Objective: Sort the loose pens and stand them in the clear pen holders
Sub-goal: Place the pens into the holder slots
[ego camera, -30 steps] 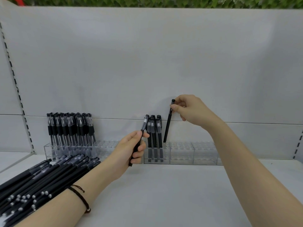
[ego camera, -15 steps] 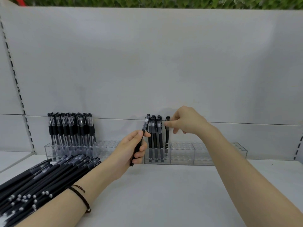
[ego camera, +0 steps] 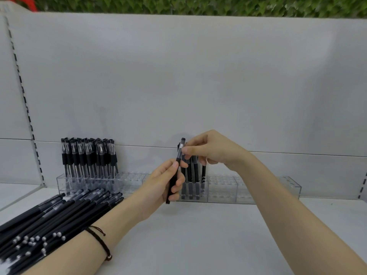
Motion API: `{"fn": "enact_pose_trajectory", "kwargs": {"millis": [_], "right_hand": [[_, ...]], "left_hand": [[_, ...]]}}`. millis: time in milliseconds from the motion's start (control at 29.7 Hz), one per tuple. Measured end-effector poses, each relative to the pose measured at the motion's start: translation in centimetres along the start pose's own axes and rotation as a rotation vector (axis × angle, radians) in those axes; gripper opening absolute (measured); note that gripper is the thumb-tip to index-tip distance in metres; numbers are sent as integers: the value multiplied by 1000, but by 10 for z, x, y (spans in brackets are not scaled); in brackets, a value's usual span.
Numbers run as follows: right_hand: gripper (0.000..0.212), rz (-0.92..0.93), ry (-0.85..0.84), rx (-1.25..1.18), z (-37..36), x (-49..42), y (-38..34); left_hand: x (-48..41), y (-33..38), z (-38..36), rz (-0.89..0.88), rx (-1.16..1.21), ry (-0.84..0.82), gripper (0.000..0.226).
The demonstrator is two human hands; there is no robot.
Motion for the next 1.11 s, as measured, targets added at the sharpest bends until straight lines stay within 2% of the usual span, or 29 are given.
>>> {"fn": "enact_pose_trajectory", "kwargs": {"millis": [168,370,437,538,605,773,841,975,1110], "right_hand": [[23,6,38,-83,-1,-1,-1],[12,21,255,-152,28,3,-2],[11,28,338,-117,43,5,2],[13,29,441,-5,53,7,8],[15,28,479,83,52,6,11],[14,16,478,195,44,-1,17],[13,16,472,236,44,-1,16],[18,-57,317,332,38,2,15],[24,-164,194,457,25,0,21]], "left_hand": [[1,-1,-2,-28,-139,16,26],[-1,-13,6,-108,-513,111,32],[1,-12,8,-185,-779,111,33],[5,-9,7,-314,-1402,17,49],[6,-8,4,-368,-1625,-33,56],[6,-18,4,-640,-1857,-60,38],[7,-23,3,-678,-1910,-69,36],[14,-26,-11,-668,-1971,-56,35],[12,-21,-16,-560,-2014,7,38]]}}
Point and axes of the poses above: each hand's wrist, its own x-axis away from the middle knuckle, its own z-axis out of the back of the hand, y = z × x, the point moved 1 cm from there along -x, towards the middle knuckle, and after that the axes turned 3 degrees about -y, right-handed, at the moved point
